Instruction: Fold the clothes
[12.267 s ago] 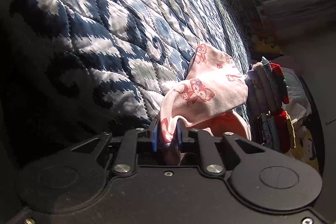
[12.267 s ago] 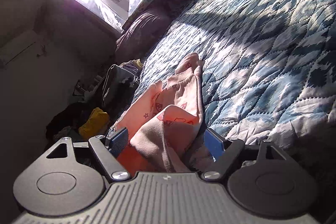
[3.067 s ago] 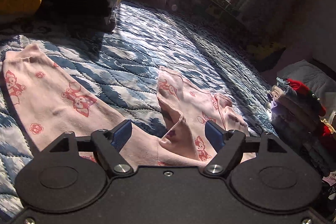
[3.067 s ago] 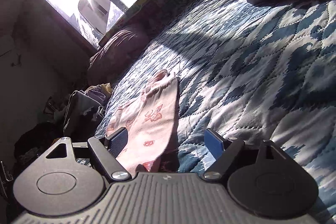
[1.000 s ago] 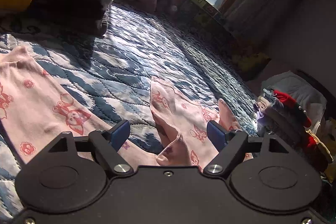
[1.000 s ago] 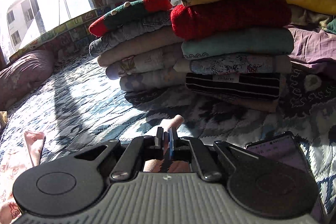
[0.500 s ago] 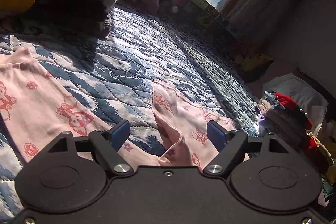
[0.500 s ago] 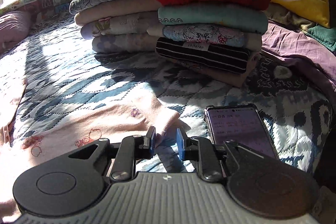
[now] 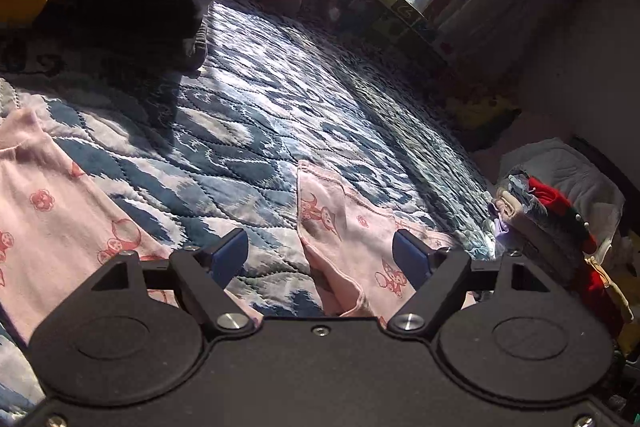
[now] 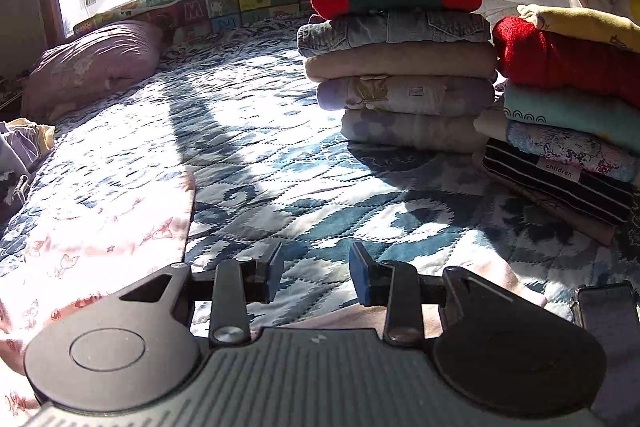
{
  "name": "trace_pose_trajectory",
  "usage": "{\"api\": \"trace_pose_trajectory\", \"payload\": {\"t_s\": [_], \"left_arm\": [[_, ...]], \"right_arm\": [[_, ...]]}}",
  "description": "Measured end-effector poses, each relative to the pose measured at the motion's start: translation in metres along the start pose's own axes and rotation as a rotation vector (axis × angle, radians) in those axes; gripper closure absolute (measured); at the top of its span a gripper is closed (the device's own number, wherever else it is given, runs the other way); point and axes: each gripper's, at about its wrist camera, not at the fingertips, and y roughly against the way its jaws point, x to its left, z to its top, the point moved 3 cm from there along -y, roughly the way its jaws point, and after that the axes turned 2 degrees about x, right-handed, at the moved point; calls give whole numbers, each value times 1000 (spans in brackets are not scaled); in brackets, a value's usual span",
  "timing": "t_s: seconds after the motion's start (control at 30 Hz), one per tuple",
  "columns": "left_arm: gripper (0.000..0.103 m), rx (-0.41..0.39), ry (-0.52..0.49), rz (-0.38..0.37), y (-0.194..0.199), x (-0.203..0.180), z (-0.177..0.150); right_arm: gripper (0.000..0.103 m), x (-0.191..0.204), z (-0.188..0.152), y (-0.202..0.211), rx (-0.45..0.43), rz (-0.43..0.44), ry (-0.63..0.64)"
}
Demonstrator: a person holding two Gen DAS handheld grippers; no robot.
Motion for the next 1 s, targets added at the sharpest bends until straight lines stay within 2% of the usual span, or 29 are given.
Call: {"api": "trace_pose_trajectory", "payload": {"t_s": [0.1,0.27,0.43,0.57,0.8,0.9,0.93,0.97,1.0], "left_arm": [[27,32,-24,-13,-18,4,13],[28,98,62,-85,-53,19,38],[31,173,96,-56,-96,30,53],[35,215,73,-63,-117,23,59],[37,275,144,-161,-128,30,61],[44,285,148,-169,-127,32,60],[50,288,146,-167,-128,32,60],[62,292,145,-165,-128,33,59],[67,293,148,-162,-130,35,58]], "right_arm": [[66,24,15,-33,54,84,-7],[64,55,41,-95,138,202,-14],[61,76,59,-148,196,275,-13],[61,75,62,-173,216,329,-38],[61,47,60,-188,220,503,-266],[64,46,57,-192,220,530,-286],[68,47,57,-193,222,533,-281],[72,48,55,-194,228,541,-282],[84,49,54,-195,237,544,-283]]}}
